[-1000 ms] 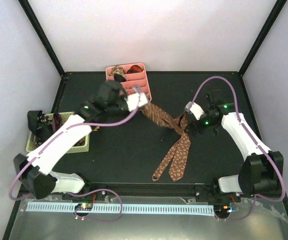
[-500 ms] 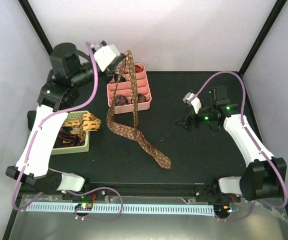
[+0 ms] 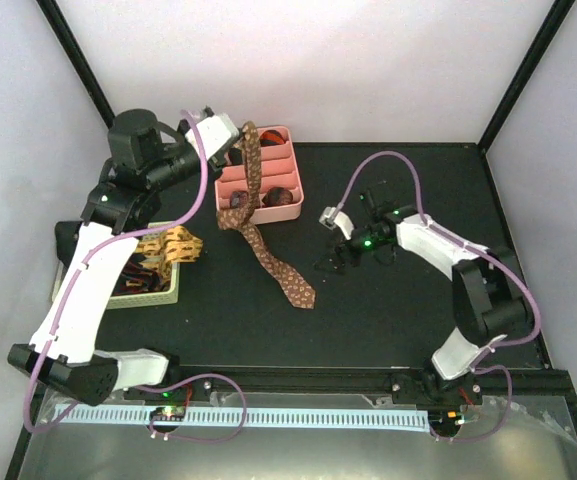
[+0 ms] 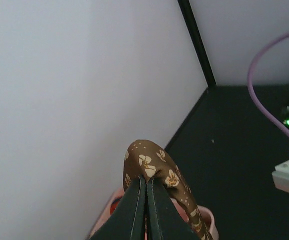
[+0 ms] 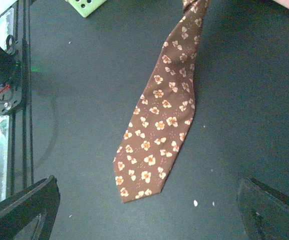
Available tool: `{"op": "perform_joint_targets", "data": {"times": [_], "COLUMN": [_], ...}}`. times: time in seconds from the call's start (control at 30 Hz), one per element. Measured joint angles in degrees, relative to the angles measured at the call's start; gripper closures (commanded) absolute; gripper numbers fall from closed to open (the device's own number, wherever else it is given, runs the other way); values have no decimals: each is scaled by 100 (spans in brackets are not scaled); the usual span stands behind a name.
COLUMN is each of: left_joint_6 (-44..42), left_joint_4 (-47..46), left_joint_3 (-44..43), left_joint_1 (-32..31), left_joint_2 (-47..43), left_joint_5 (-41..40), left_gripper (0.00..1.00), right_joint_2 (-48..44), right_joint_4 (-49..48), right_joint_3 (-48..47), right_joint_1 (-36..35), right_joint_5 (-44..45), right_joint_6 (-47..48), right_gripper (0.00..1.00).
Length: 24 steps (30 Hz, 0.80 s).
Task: Roll the ties
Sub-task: Flatten out the tie at the center of the board.
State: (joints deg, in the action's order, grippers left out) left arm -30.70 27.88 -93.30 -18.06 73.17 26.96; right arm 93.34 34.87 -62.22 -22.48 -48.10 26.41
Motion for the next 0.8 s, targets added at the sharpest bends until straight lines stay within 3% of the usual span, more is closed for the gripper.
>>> {"op": "perform_joint_targets", "data": {"times": [0.2, 0.5, 0.7, 0.8], "left_joint_6": [-278, -378, -476, -560], "left_joint_4": [-87, -415, -435, -433], "left_joint_3": [837, 951, 1095, 1143], "left_joint_1": [306, 638, 772, 822], "left_joint_2": [-490, -1005, -1147, -1217], "left_joint_5": [-9, 4, 188, 291], "left_gripper": [98, 99, 98, 98], "right_joint_2": [765, 1803, 2498, 2920], "right_joint_4": [-704, -1617, -1891, -1884], "right_joint_3": [-444, -1657, -2258, -2675], "right_joint_1": [-573, -1593, -1729, -1727], "right_joint_5": [-7, 765, 992, 1003], "right_joint_6": [-367, -1082, -1329, -1360], "right_gripper": [11, 12, 33, 34]}}
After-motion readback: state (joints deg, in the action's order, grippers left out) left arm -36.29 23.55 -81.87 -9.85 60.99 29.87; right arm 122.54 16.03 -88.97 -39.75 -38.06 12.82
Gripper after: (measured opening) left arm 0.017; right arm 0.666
